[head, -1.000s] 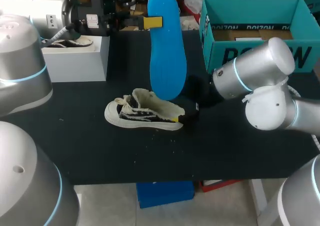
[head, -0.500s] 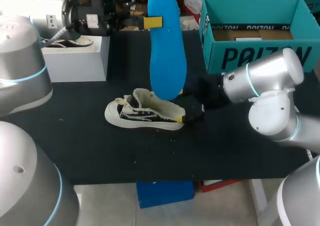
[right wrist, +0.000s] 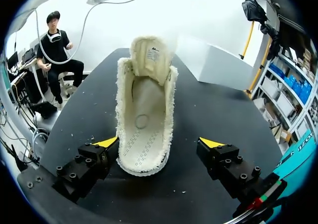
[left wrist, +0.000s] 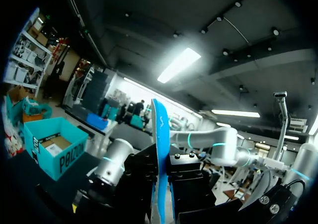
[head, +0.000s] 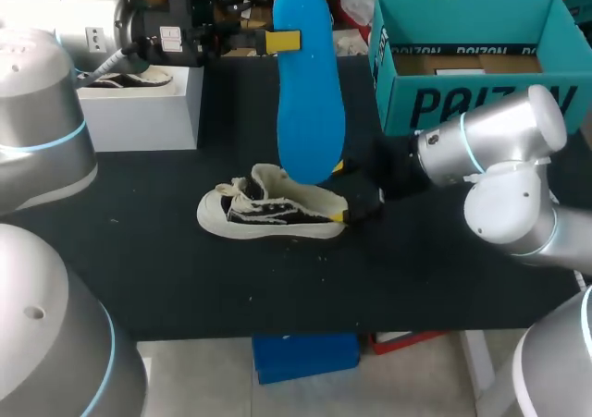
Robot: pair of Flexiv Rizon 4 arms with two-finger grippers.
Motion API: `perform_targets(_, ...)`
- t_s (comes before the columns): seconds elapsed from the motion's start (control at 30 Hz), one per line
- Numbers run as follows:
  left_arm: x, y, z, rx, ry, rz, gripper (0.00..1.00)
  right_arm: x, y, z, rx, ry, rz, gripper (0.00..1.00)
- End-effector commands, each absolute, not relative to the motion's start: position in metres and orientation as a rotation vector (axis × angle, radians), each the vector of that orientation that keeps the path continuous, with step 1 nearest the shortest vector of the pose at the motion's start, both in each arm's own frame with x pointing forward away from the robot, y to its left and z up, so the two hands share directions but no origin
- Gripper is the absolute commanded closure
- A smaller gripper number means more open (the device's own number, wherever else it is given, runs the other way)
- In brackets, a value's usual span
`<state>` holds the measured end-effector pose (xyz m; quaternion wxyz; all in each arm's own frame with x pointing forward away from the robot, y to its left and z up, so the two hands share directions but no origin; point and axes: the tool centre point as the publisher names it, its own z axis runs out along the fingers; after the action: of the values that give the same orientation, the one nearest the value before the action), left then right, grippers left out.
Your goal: Take the shoe out of the shoebox, open the shoe tongue, remove and reinsert the insole, then place the shoe into the shoebox
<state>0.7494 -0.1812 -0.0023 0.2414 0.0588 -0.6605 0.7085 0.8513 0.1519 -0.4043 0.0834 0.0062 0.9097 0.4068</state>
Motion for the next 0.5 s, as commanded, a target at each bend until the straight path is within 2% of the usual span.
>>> perform_targets(0.03,0.749,-0.183,-0.003,0.163,-1.807,1.941,1.00,0.864,0.144,-0.396,0.006,2.775,1.108,0.00)
perform_targets(0.5,0.749,-0.183,-0.003,0.163,-1.807,1.941,1.00,0.883,0.142,-0.372,-0.040,2.878,0.905,0.00)
